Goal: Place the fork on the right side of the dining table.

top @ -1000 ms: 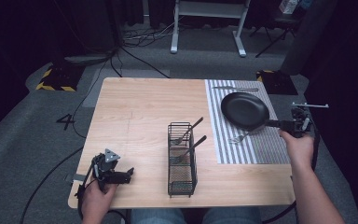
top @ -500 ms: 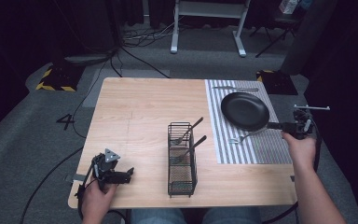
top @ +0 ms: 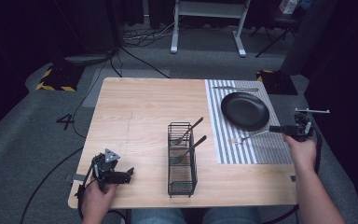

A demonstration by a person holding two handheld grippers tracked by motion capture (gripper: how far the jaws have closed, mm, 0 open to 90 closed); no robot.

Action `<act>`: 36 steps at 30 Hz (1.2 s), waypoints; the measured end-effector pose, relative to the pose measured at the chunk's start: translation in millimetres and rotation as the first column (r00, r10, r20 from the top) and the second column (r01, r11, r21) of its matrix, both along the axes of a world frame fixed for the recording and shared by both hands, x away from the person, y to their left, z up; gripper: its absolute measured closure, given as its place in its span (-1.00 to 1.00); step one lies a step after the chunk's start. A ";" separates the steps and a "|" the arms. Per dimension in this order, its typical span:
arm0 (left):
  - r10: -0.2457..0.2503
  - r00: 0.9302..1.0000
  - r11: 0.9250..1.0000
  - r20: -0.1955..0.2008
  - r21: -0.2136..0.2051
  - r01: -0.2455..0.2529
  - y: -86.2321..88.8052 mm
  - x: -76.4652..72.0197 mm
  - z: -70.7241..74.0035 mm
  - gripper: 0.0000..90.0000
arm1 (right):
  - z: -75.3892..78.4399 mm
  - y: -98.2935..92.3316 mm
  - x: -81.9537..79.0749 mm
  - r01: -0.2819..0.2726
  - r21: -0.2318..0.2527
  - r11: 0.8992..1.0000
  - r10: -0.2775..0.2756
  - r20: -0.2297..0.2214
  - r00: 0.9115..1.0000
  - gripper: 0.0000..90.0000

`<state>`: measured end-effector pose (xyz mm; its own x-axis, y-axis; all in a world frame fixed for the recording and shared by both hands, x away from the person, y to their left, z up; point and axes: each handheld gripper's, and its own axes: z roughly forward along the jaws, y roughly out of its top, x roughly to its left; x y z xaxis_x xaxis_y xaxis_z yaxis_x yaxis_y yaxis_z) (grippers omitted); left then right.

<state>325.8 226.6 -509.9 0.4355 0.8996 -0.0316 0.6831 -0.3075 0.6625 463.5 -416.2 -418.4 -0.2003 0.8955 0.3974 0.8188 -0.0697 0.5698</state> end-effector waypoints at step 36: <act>0.000 1.000 1.000 0.000 0.000 0.000 0.0 0.0 0.0 -0.99 | -43.3 -24.6 13.9 0.063 -0.016 0.998 -0.064 -0.122 0.990 0.39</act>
<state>325.8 226.6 -509.9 0.4357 0.8996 -0.0316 0.6831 -0.3075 0.6624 477.3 -440.7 -461.6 -0.0931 0.9097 0.4046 0.8766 -0.1178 0.4665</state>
